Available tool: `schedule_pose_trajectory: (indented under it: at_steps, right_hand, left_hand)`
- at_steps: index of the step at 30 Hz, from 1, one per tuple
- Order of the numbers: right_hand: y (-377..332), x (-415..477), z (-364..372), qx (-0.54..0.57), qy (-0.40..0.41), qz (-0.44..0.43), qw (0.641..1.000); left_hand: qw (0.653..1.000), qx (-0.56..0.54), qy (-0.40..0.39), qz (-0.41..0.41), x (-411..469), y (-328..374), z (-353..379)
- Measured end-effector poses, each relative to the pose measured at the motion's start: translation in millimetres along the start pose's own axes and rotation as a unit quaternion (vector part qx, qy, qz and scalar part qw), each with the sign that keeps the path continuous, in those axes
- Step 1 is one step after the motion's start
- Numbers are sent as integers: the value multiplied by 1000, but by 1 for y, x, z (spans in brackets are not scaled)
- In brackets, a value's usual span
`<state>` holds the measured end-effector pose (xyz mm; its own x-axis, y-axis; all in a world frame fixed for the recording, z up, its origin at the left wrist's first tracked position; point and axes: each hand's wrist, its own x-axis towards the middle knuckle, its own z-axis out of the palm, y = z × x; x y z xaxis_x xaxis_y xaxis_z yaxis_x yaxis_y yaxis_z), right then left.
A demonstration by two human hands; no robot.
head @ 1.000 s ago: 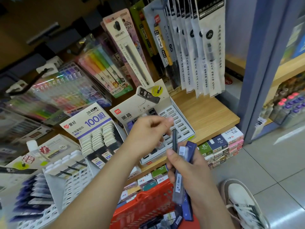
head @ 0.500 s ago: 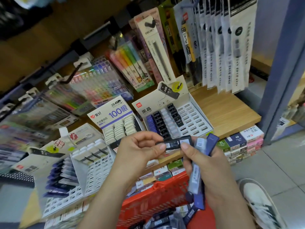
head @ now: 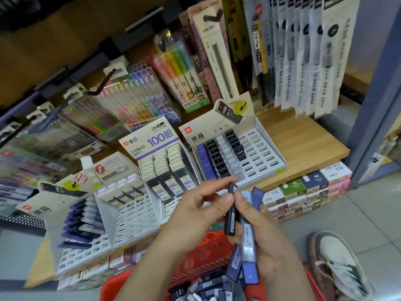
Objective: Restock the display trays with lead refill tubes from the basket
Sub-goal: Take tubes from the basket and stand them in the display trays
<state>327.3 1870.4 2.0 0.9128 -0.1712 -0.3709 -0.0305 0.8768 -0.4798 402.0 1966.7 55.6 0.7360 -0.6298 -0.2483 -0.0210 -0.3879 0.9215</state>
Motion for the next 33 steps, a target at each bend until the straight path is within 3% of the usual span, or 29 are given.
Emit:
schedule_pose_trajectory:
  at_steps: [2,6,13,17,21,33]
  right_hand:
    - [2,0,0,-30,1,18,999]
    - [-3,4,-5,-61,32,25,997]
    - [-17,6,-16,60,25,-61,996]
    - [-20,7,-26,97,99,-100,985]
    - [-20,8,-33,167,142,-108,970]
    - [-27,5,-39,163,171,-98,967]
  left_hand:
    - [1000,-9,-6,3,4,0,-2]
    - [997,-40,59,2,18,9,-2]
    - [988,-11,154,10,55,34,-3]
    - [974,131,176,51,84,39,-5]
    - [926,322,166,110,104,39,5]
    - [897,411,118,109,123,12,21]
